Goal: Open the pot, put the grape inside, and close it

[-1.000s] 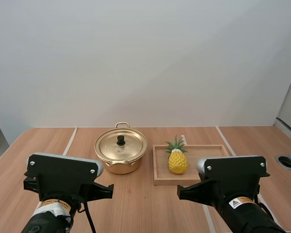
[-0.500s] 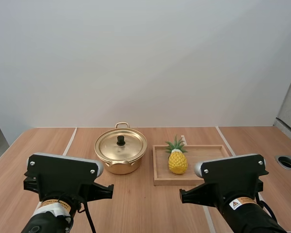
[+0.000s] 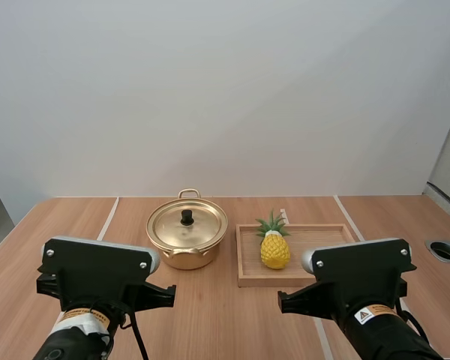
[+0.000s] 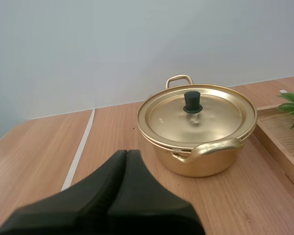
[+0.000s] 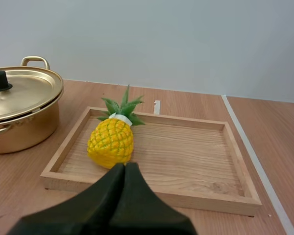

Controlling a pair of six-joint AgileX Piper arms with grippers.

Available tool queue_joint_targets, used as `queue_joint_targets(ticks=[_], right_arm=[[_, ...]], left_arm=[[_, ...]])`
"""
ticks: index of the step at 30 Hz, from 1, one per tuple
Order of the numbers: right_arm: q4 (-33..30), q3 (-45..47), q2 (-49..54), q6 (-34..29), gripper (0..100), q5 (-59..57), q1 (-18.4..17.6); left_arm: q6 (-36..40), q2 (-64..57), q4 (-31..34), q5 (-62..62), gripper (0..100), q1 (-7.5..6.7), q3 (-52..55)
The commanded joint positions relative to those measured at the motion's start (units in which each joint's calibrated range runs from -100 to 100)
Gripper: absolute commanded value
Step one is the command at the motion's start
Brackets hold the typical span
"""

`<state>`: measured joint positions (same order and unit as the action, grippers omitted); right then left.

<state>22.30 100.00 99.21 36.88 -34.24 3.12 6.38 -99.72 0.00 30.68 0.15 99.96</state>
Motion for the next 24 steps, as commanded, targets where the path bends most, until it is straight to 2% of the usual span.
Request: queue_joint_targets(ticks=[1, 3, 6, 9, 12, 15, 24], right_arm=[[-1.9, 0.0, 0.3, -5.9, 0, 1.8, -0.4], [-1.6, 0.0, 0.3, -8.1, 0, 1.8, -0.9], [-1.8, 0.0, 0.3, -8.1, 0, 1.8, -1.6], [-7.5, 0.0, 0.6, -8.7, 0, 2.4, -1.9], [-11.6, 0.0, 0.8, -13.0, 0, 3.0, -1.9], [-12.1, 0.0, 0.8, -15.6, 0, 3.0, -1.9], [-13.2, 0.0, 0.8, -17.3, 0, 3.0, -1.9]], left_arm=[[0.6, -0.3, 0.4, -2.1, 0, -0.23, 0.0], [0.6, -0.3, 0.4, -2.1, 0, -0.23, 0.0], [0.6, -0.3, 0.4, -2.1, 0, -0.23, 0.0], [0.6, -0.3, 0.4, -2.1, 0, -0.23, 0.0], [0.6, -0.3, 0.4, -2.1, 0, -0.23, 0.0], [0.6, -0.3, 0.4, -2.1, 0, -0.23, 0.0], [0.6, -0.3, 0.4, -2.1, 0, -0.23, 0.0]])
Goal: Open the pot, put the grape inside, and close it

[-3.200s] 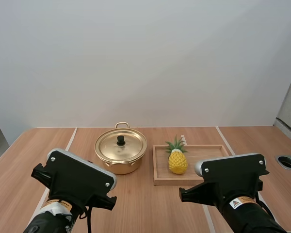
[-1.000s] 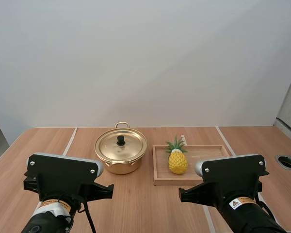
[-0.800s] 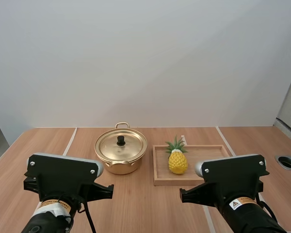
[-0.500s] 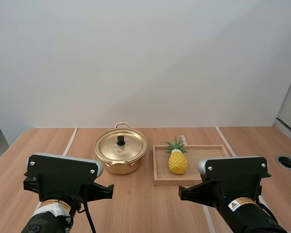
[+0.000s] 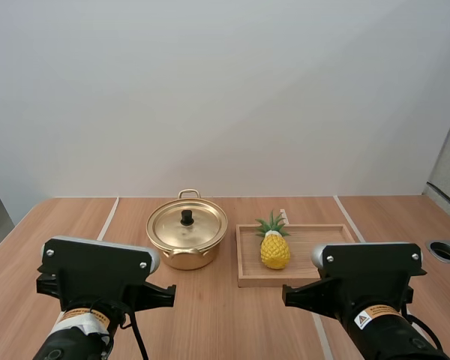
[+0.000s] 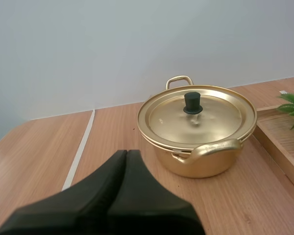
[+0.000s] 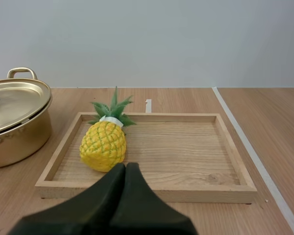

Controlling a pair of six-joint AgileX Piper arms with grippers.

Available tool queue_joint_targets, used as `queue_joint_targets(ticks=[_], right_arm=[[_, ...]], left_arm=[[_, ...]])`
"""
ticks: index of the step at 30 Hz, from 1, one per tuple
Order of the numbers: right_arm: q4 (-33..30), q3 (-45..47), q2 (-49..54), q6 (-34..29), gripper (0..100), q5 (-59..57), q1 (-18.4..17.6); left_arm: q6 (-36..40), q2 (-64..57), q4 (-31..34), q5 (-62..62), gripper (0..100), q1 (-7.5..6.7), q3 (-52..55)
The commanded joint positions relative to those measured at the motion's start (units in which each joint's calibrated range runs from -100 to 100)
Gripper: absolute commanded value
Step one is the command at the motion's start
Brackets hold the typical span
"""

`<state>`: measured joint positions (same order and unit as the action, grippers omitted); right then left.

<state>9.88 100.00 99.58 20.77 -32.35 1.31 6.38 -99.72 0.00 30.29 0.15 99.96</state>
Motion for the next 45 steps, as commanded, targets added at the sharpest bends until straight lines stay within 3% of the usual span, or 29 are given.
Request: queue_joint_targets(ticks=[1, 5, 45], right_arm=[[-1.6, 0.0, 0.4, -1.7, 0, 1.1, -0.1], [-5.5, 0.0, 0.4, -2.9, 0, 1.1, -0.1], [-4.2, 0.0, 0.4, -5.0, 0, 0.9, 0.0]], left_arm=[[0.6, -0.3, 0.4, -1.7, 0, -0.23, 0.0], [0.6, -0.3, 0.4, -1.7, 0, -0.23, 0.0], [0.6, -0.3, 0.4, -1.7, 0, -0.43, 0.0]])
